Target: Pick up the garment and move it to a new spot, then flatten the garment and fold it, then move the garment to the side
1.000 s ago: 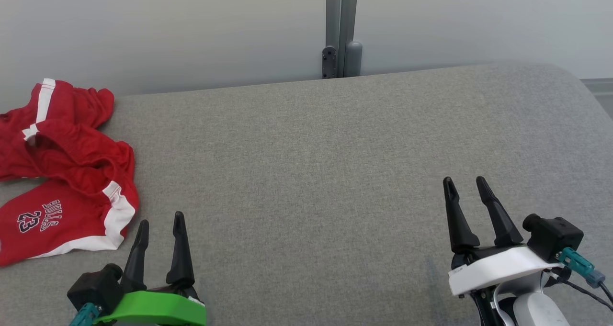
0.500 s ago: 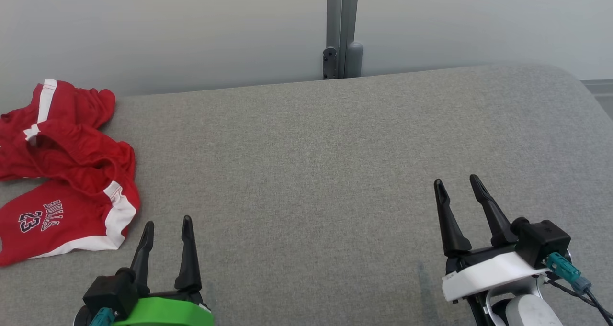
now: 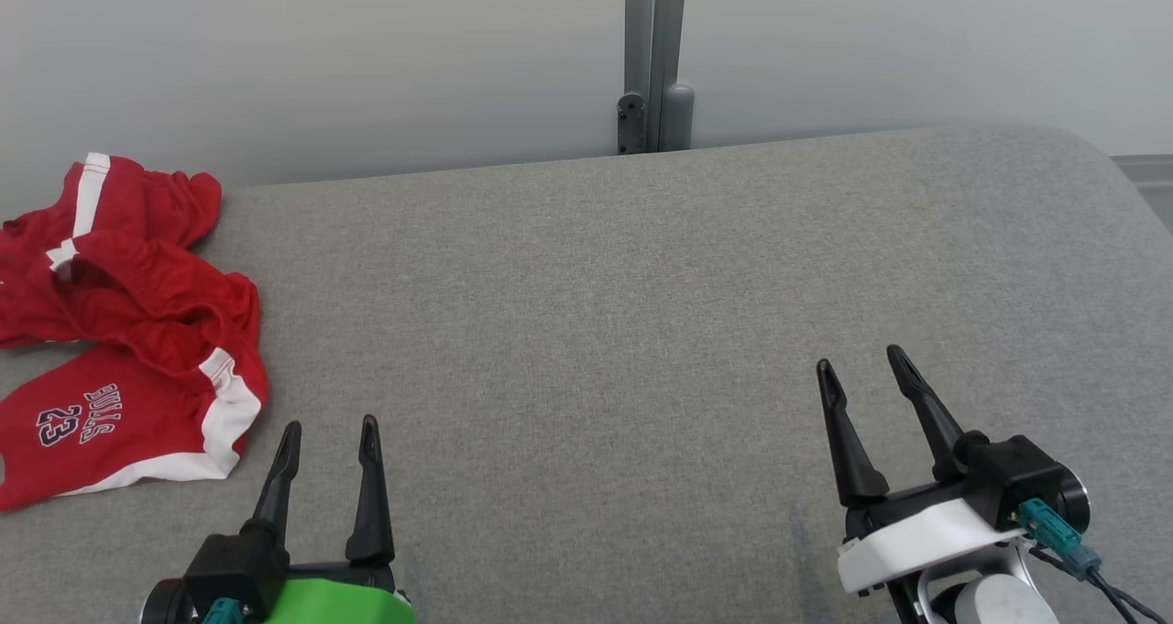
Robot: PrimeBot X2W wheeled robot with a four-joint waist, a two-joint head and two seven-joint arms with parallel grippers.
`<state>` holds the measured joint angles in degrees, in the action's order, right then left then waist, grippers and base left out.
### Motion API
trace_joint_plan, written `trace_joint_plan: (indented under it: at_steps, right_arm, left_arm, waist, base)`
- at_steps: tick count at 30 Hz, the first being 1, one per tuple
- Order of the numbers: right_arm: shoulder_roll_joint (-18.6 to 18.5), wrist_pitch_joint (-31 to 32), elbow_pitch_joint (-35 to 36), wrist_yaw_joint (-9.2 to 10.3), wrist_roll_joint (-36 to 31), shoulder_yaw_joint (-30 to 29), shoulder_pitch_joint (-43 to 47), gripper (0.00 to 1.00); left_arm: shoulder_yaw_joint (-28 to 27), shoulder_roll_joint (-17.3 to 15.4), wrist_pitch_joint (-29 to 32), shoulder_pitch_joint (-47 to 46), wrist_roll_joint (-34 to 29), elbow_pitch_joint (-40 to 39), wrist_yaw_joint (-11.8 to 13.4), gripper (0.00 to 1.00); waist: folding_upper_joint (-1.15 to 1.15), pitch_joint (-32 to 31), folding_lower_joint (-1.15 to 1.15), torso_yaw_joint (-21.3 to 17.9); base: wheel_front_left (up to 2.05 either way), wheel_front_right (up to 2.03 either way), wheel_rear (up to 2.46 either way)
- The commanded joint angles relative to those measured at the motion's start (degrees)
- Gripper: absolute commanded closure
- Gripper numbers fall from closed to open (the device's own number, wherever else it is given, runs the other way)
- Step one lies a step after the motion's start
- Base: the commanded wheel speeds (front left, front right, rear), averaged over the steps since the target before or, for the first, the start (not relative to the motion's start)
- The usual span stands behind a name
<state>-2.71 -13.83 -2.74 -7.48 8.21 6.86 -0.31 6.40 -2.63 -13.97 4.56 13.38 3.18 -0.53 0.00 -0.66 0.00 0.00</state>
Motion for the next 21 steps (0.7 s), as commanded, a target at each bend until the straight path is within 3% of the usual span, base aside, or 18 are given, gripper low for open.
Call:
trace_joint_plan:
  at_steps: [1,11,21]
  right_arm:
    - [-0.3,-0.6,-0.3,-0.02,-1.3,0.2,0.5,0.0]
    - [-0.3,-1.4,-1.6,-0.02,-4.5,0.4,0.4,0.0]
    - [-0.3,-1.4,-2.4,-0.02,-3.8,0.0,0.2,0.0]
  left_arm:
    - [0.2,-0.4,-0.4,0.8,-1.4,-0.3,0.2,0.0]
    - [0.6,-0.4,-1.4,1.4,-4.5,-0.3,0.8,0.0]
    - [0.1,-0.4,-1.2,1.5,-3.3,0.7,0.9,0.0]
  waist:
    - [0.0,0.0,0.0,0.0]
    - [0.0,0.0,0.0,0.1]
    - [0.0,0.0,0.0,0.1]
  base:
    - [0.0,0.0,0.0]
    - [0.0,0.0,0.0]
    - [0.0,0.0,0.0]
